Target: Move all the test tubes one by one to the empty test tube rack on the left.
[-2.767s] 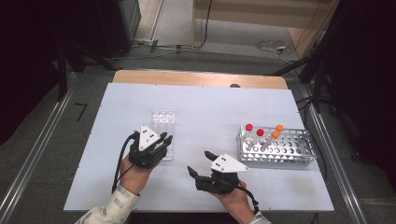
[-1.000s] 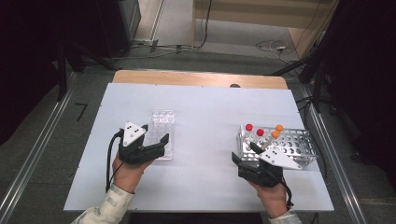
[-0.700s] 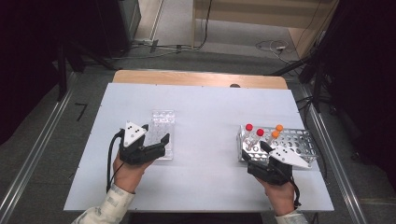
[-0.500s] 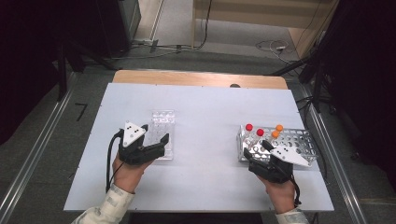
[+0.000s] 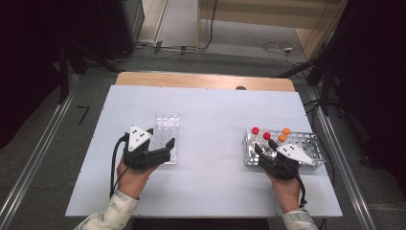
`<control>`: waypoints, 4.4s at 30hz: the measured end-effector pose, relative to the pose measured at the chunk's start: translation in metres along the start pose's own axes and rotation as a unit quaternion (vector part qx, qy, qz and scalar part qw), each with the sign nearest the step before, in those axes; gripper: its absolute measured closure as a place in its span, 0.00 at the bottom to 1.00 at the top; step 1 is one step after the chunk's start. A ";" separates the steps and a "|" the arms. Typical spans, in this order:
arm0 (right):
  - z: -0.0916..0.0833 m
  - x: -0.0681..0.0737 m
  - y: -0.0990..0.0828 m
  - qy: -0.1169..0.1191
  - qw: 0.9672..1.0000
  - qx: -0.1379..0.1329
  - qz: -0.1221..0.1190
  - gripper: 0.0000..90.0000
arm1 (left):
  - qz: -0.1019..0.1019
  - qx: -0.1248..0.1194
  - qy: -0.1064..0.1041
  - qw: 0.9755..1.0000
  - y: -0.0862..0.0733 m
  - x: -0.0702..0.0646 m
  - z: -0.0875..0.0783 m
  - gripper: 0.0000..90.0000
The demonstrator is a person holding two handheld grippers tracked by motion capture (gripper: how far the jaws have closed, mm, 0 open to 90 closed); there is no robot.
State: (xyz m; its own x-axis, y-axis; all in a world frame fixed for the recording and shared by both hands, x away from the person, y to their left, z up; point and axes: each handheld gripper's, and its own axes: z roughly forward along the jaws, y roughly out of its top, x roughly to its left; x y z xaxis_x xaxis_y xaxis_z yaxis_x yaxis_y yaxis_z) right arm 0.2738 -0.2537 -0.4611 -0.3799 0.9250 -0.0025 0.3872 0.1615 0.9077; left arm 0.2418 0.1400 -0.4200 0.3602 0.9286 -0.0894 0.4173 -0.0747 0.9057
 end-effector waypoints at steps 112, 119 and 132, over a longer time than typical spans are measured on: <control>-0.011 0.149 0.001 0.208 0.973 0.003 -0.096 0.79 | 0.081 0.017 -0.177 0.981 -0.005 -0.087 -0.008 0.72; -0.011 0.149 0.001 0.208 0.973 0.003 -0.096 0.79 | 0.087 0.017 -0.173 0.981 -0.005 -0.087 -0.008 0.77; -0.011 0.149 0.002 0.226 0.969 0.013 -0.098 0.41 | 0.075 0.011 -0.174 0.982 -0.002 -0.079 -0.011 0.77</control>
State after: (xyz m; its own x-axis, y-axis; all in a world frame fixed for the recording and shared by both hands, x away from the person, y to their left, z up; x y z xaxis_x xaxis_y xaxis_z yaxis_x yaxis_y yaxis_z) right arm 0.2093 -0.1194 -0.4549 -0.7758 0.6308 0.0154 0.2884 0.3329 0.8978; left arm 0.2035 0.0706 -0.4103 0.6802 0.7269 -0.0952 0.3539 -0.2119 0.9110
